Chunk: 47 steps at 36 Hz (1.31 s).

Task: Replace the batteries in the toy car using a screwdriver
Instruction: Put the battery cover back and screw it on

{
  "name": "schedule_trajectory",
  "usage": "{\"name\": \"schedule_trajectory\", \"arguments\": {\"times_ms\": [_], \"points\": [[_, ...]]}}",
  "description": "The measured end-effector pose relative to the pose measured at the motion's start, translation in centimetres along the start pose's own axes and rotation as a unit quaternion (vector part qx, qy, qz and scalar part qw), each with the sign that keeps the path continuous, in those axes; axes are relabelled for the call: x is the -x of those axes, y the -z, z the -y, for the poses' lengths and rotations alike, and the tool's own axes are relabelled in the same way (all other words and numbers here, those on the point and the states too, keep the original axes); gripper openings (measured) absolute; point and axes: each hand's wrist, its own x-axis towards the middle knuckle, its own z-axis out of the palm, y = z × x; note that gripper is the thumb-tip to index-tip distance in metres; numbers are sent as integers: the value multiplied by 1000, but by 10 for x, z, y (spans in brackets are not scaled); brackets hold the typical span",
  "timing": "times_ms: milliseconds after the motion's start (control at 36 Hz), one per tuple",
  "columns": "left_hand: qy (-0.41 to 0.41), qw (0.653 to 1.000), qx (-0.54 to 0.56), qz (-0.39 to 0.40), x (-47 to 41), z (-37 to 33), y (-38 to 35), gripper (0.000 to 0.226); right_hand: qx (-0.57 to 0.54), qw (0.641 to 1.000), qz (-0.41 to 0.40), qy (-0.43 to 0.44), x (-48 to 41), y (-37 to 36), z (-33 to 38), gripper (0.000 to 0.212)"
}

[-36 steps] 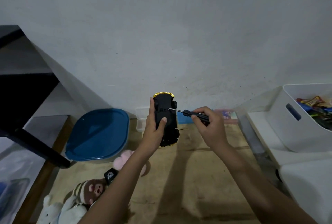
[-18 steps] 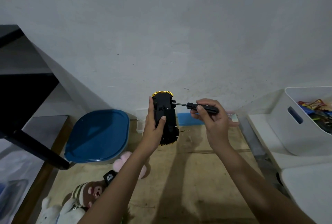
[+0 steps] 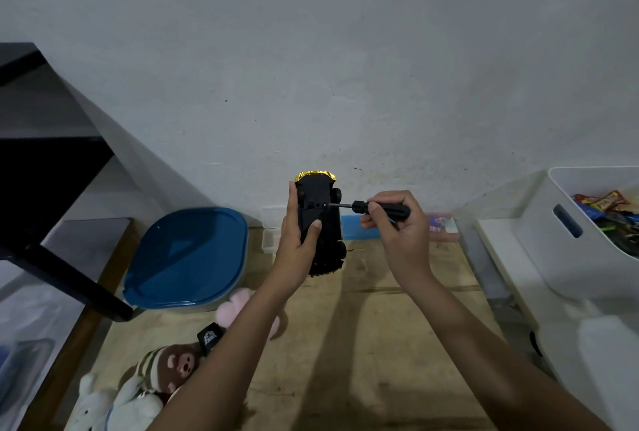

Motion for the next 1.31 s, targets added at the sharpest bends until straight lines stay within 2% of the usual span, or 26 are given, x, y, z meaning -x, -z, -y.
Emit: {"name": "schedule_trajectory", "arguments": {"times_ms": [611,694,750,806,917,1028,1083,1167,1306], "points": [[-13,1000,-14,0,0,3,-3,72,16,1000,1,0,-1,1,-2,15],[-4,999,-42,-3,0,7,-3,69,50,999,2,6,-1,2,-4,11],[7,996,-87,-8,0,9,-3,67,107,993,14,46,-3,3,-6,13],[5,992,-125,-9,0,9,-1,67,168,982,33,79,-5,5,-6,18],[-13,986,-165,-10,1,9,3,68,223,968,80,86,-9,6,-4,18],[-20,982,-189,-19,1,8,7,69,269,946,130,127,-15,4,-2,11],[-20,981,-192,-13,2,8,8,69,277,943,149,114,-17,3,1,10],[-20,982,-189,-4,3,7,8,68,283,946,139,76,-19,2,7,16],[-22,982,-189,8,1,5,8,68,288,948,126,59,-25,-1,12,15]]}}
